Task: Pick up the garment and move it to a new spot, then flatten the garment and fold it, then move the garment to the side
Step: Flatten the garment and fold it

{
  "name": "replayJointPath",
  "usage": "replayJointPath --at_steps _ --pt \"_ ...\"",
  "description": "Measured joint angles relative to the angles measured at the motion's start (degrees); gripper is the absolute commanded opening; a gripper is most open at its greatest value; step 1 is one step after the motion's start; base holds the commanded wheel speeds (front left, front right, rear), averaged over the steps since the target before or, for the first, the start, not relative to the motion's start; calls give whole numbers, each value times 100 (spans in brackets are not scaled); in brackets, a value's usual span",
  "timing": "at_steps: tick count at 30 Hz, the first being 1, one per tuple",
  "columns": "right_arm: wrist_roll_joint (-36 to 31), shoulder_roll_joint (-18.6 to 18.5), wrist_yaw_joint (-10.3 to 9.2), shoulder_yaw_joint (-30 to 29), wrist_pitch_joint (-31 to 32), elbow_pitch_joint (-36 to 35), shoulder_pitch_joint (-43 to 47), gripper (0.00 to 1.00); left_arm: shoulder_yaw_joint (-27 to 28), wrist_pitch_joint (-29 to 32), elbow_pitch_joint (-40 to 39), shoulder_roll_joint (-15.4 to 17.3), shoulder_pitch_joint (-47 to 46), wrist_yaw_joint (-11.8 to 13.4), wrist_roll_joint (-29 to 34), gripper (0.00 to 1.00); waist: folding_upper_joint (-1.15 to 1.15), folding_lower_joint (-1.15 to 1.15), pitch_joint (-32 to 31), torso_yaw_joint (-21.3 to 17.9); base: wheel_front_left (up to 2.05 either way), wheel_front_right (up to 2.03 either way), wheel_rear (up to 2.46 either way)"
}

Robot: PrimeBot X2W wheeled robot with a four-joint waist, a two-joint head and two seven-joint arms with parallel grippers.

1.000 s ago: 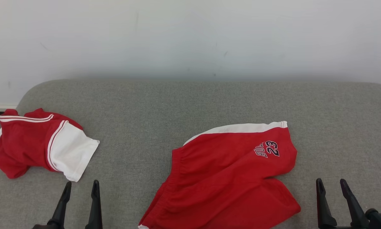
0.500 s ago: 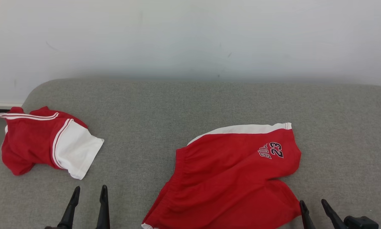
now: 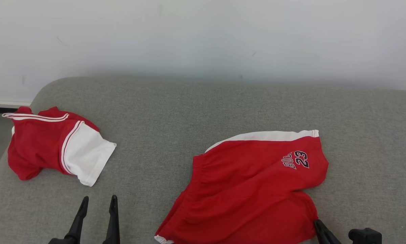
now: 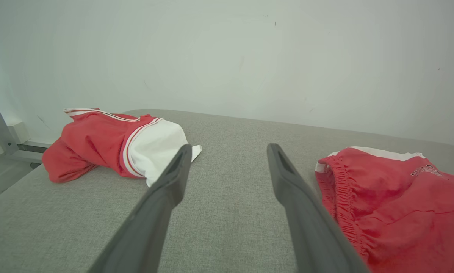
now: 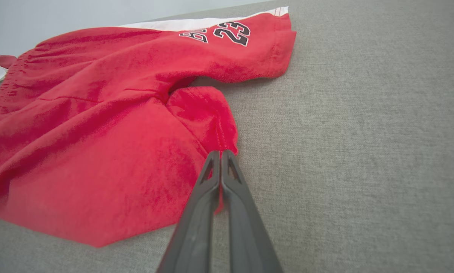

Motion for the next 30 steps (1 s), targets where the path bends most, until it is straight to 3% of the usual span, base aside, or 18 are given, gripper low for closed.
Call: replayJointPath --at_steps 8,20,30 --pt "86 -276 1 235 -123 -915 528 0 31 0 35 -29 20 -27 32 100 0 0 -57 -136 0 0 0" --pt "261 -287 0 -137 672 -3259 1617 0 -49 0 38 -86 6 -36 22 100 0 0 -24 -301 0 0 0" --pt "390 -278 0 -385 868 -3404 911 0 -163 0 63 -94 -23 -36 -19 100 0 0 -4 -139 0 0 0"
